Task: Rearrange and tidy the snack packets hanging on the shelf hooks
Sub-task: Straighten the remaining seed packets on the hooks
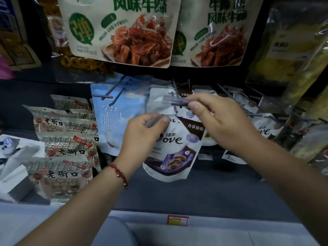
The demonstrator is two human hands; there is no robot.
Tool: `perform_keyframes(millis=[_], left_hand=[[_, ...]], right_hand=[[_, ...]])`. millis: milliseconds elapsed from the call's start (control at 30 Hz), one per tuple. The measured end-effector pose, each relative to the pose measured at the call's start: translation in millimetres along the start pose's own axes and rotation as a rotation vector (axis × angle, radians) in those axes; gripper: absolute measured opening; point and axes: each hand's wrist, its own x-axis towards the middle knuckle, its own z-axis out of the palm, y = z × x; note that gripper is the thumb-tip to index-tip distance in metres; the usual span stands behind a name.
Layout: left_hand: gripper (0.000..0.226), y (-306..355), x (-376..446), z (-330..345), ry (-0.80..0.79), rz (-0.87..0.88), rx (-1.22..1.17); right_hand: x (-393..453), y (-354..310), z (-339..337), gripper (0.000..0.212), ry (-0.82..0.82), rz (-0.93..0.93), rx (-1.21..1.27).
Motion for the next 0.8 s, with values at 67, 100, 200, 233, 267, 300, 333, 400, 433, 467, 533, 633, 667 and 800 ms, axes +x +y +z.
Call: perform_keyframes(millis=[67,100,200,233,267,300,333,400,433,467,533,633,667,800], left_hand=[[0.010,4,0,5,0.025,0.045,0.007],[0.011,5,0,7,0.045,0.053,0.000],[0.014,9,5,15,0.088,0.038,-0.034],[0.017,10,6,17,0.095,0.047,-0.027],[0.020,10,7,21,0.096,0.061,-0.023],[0.024,11,8,23,0.094,0.073,-0.026],[0.028,11,9,25,0.087,0.079,-0.033],[0.032,11,11,25,0.069,0.084,-0.038],[0.026,10,13,24,0.056,0.078,-0.036],[0.017,8,15,22,0.042,0.069,-0.027],[0.011,1,19,17,0.039,0.056,0.016],[0.012,-7,21,16,0.077,0.067,0.091],[0.012,-8,22,17,0.091,0.076,0.106],[0.009,-14,30,21,0.132,0.133,0.190]], right_hand=[[7,-3,-4,0.026,-0.011,0.118,0.151],[10,-5,-5,0.025,-0.020,0.150,0.195],[14,-8,-4,0.026,-0.005,0.142,0.196],[14,-8,-4,0.026,-0.001,0.147,0.207],[14,-8,-4,0.026,0.003,0.154,0.225],[13,-8,-4,0.025,0.005,0.160,0.243],[12,-7,-3,0.025,0.005,0.163,0.252],[9,-7,-2,0.023,-0.001,0.167,0.273],[7,-7,-1,0.022,-0.003,0.173,0.288],[6,-7,0,0.022,-0.003,0.177,0.301],[2,-6,4,0.022,0.005,0.184,0.317],[-2,-9,7,0.021,0.035,0.194,0.330],[-4,-10,8,0.021,0.044,0.189,0.322],[-9,-12,10,0.028,0.035,0.160,0.256]])
